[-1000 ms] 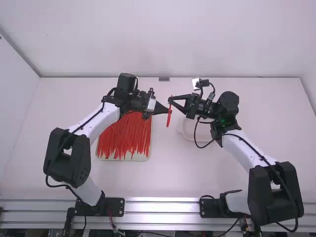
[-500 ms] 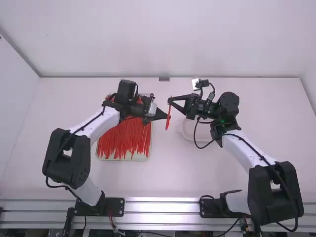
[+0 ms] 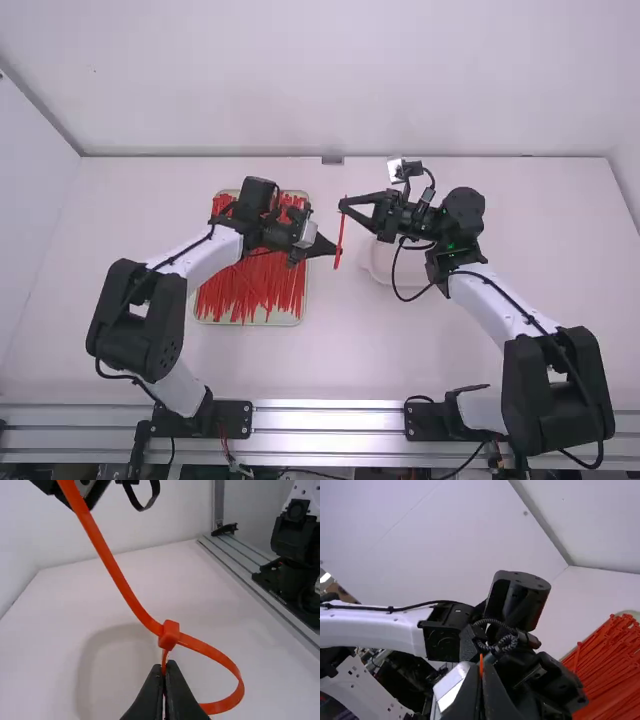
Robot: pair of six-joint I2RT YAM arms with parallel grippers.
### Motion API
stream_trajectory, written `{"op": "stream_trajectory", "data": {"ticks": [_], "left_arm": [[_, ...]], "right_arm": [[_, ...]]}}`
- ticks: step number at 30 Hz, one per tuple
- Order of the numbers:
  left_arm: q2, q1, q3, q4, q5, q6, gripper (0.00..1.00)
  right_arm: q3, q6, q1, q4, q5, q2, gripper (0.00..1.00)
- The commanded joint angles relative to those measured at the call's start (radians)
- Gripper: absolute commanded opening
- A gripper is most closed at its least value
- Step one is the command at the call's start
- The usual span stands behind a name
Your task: Fasten the cable tie
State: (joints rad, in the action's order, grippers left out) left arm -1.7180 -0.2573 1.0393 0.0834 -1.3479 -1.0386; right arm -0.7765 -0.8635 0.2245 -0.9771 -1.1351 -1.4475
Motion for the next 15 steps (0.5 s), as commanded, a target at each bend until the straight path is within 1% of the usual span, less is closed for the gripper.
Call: {"op": "stream_trajectory", "data": {"ticks": [1,8,15], "left_arm": [[-0.027,-0.011,-0.047,0.013,0.108,0.003,0.02],[-0.027,-0.01,-0.047,-0.014,0.072,0.003,0.02],[-0.027,-0.011,-0.044,-0.078,-0.015,0.003,0.02]], "right_arm": [[-0.035,-0.011,-0.002,-0.041,0.058,0.028,0.0],[-0.035,-0.011,-0.001,-0.04,0.058,0.028,0.0],[-0.035,-0.012,-0.001,-0.041,0.059,0.028,0.0]]}}
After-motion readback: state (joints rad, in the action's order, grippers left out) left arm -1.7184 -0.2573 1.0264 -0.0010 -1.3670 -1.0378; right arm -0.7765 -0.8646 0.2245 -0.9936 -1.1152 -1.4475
